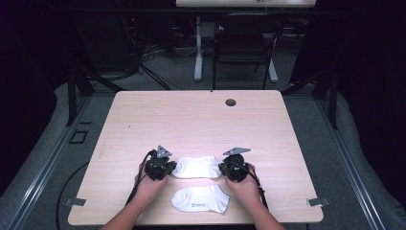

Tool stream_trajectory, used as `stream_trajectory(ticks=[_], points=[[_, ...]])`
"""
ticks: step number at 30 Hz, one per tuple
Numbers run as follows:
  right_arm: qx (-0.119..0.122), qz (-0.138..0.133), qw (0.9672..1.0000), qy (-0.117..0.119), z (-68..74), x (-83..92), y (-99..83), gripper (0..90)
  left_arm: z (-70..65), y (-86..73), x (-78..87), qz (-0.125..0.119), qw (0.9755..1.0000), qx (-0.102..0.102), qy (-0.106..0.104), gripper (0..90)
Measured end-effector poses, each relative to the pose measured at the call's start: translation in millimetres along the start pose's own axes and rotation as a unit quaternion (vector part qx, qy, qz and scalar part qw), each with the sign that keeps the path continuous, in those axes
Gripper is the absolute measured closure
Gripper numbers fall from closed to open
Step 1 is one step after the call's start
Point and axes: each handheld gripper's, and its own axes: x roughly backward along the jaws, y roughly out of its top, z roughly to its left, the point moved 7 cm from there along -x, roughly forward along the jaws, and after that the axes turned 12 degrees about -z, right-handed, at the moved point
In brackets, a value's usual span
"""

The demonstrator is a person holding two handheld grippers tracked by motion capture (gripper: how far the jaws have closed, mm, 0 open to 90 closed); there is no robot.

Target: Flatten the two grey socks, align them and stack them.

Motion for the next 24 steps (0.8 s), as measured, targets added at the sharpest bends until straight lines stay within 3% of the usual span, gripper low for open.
stream_trajectory(ticks=[24], points=[[0.001, -0.019, 0.9996, 0.022, 9.7, 18.7, 9.7, 86.5, -4.2, 6.3, 13.8, -0.013, 0.9994, 0.015, -0.028, 88.7]])
